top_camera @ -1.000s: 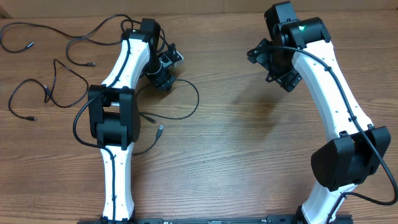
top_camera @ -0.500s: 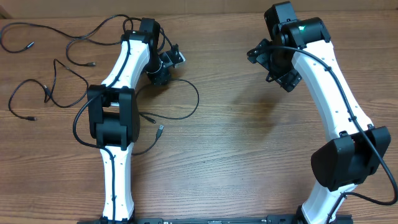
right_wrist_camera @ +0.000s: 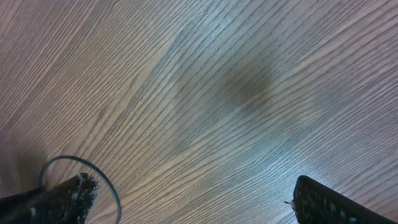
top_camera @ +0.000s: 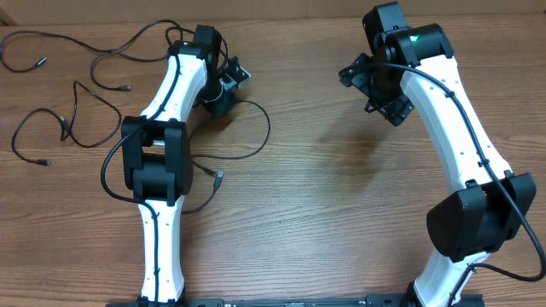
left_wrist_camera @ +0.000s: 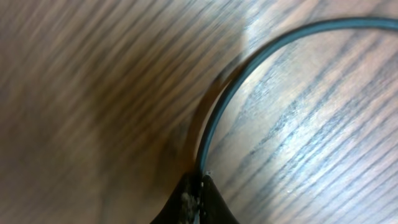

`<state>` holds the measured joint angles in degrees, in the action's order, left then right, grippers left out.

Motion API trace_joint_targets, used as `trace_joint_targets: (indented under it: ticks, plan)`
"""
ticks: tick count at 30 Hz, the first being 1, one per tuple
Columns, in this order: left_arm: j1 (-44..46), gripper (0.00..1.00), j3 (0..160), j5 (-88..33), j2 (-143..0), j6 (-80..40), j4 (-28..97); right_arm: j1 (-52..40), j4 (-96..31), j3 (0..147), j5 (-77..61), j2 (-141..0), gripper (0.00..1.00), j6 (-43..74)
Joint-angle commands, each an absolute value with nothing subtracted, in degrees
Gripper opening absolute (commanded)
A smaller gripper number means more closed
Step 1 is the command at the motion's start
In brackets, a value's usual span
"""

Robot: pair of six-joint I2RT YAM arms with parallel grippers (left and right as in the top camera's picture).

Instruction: Untangle cables

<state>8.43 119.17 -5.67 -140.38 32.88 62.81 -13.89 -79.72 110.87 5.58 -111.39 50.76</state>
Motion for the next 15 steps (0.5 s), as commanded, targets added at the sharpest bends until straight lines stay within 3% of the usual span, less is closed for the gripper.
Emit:
trace_joint_targets:
  ticks: [1,9,15]
  plan:
    - [8.8,0.04,123.1,-5.6,-140.8,13.8,65.2,-13.7,-79.6,110.6,6.4,-111.2,1.00,50.5]
    - [8.0,0.04,136.4,-14.8,-136.9,11.1,76.9,-13.7,-79.6,110.6,6.4,-111.2,1.00,50.5]
    - [4.7,0.04,139.0,-28.8,-130.3,7.5,76.8,-13.7,-79.6,110.6,6.4,-111.2,1.00,50.5]
